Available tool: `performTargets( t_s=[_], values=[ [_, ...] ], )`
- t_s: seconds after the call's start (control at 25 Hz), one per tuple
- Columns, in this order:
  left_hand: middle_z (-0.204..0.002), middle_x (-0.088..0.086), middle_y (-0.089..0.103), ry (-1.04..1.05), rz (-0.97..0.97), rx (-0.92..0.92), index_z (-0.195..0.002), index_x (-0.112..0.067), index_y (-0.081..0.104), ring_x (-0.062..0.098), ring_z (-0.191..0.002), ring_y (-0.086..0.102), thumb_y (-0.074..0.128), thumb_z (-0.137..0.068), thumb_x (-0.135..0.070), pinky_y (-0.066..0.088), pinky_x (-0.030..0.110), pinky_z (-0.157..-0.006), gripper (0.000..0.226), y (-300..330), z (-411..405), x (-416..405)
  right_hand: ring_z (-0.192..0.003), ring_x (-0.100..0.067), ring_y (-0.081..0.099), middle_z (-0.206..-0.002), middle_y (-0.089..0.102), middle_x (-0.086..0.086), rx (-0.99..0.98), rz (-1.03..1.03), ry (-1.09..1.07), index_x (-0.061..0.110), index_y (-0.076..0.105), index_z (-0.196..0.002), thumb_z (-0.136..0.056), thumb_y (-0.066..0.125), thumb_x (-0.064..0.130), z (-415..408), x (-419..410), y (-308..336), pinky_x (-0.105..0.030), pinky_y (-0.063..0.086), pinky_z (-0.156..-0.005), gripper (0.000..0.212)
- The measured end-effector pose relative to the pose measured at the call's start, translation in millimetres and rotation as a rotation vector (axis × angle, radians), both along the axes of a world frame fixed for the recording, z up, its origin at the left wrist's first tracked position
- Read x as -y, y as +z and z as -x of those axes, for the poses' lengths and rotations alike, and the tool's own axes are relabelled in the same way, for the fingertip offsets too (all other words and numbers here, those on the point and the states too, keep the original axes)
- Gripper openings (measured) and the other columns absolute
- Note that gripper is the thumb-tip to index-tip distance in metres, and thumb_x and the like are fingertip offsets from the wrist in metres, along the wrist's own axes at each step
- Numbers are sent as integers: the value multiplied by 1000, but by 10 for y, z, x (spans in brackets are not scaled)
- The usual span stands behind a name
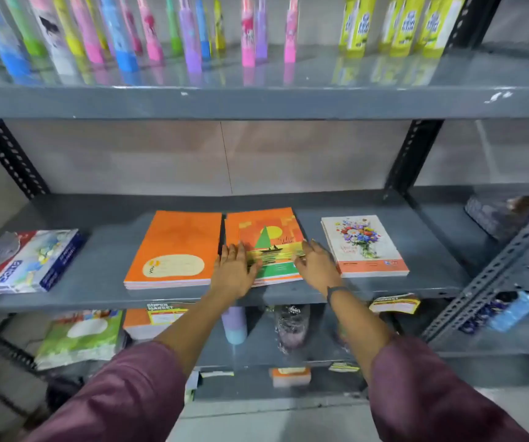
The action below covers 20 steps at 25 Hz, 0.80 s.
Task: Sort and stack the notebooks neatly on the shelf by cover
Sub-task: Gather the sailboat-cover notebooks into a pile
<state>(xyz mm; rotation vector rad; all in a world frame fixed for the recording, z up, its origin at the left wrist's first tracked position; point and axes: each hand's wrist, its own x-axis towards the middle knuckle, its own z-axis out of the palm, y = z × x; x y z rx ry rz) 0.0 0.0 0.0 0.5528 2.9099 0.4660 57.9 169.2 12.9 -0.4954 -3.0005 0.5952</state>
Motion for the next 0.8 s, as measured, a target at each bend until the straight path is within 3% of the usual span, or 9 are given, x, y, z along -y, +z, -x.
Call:
performTargets(
  t_s=[0.16,0.32,0.48,0.6,0.8],
  values=[
    [-135,23,50,147,-178,-12,-136,-2,36,37,-130,38,42,-91,-36,31,42,-109,57,-130,108,-245,-118,-37,56,-126,61,-23,-42,183,-90,1,50,-130,-91,57,26,227,-96,-25,-39,48,-93,47],
    [-122,14,62,291,-288,-105,-127,-10,47,37,-115,48,55,-84,-26,39,38,-94,47,-53,-10,-434,-115,-36,58,-120,65,-22,-140,248,-195,1,59,-122,-86,65,20,291,-102,-86,-42,51,-92,41],
    [-127,19,60,486,-765,196,-130,-9,49,31,-105,56,62,-78,-2,44,40,-100,54,5,112,-625,-118,-36,56,-122,65,-20,-181,345,-265,0,59,-122,-88,62,9,295,-214,-80,-40,49,-96,35],
    [-135,11,55,419,-966,314,-131,-6,47,27,-117,55,62,-74,12,46,39,-102,62,85,117,-947,-119,-36,55,-122,65,-17,-244,338,-336,3,59,-123,-90,58,6,190,-577,0,-37,47,-96,33],
    [-132,11,58,152,-998,444,-127,-6,51,23,-115,57,60,-72,12,46,40,-103,58,129,-44,-1713,-123,-38,53,-130,60,-21,-293,229,-505,0,54,-129,-90,54,3,-171,-1306,28,-37,43,-100,39]
  ],
)
